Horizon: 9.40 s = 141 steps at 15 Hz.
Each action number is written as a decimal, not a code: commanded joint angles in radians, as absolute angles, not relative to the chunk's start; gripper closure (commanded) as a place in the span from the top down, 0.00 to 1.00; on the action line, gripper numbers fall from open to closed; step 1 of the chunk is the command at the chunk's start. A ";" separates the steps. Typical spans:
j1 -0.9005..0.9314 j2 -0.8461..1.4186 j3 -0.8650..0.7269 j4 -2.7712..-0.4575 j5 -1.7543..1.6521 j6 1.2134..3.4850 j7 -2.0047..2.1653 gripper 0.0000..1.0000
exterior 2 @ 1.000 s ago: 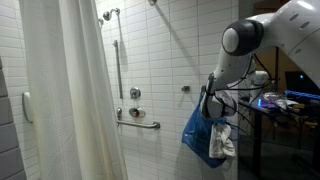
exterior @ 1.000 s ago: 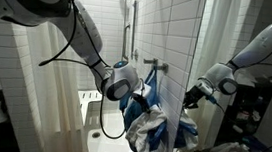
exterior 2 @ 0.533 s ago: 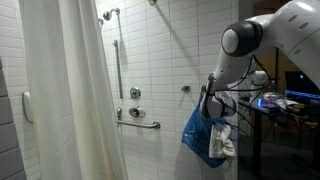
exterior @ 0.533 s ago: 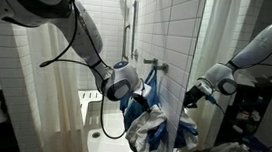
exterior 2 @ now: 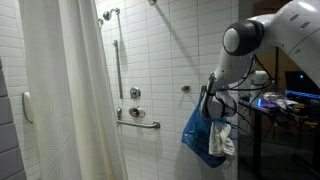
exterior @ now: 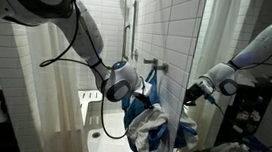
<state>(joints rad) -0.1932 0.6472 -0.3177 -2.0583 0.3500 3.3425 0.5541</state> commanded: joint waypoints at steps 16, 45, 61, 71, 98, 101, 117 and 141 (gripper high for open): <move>-0.178 0.421 -0.322 -2.282 0.383 3.464 0.279 0.01; 0.476 0.470 -0.952 -2.567 0.327 3.373 -0.237 0.01; 0.722 0.370 -1.177 -2.668 0.301 3.457 -0.308 0.03; 0.722 0.369 -1.178 -2.670 0.301 3.457 -0.309 0.03; 1.441 0.406 -1.673 -2.648 0.298 3.456 -0.305 0.01; 1.684 0.428 -1.839 -2.650 0.288 3.456 -0.241 0.01; 2.603 0.745 -2.325 -2.773 0.592 3.457 -0.051 0.01; 2.385 0.928 -1.725 -2.779 1.572 3.245 -0.614 0.03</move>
<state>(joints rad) 2.3849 0.9276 -1.7253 -2.7787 1.5718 3.2446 -0.6143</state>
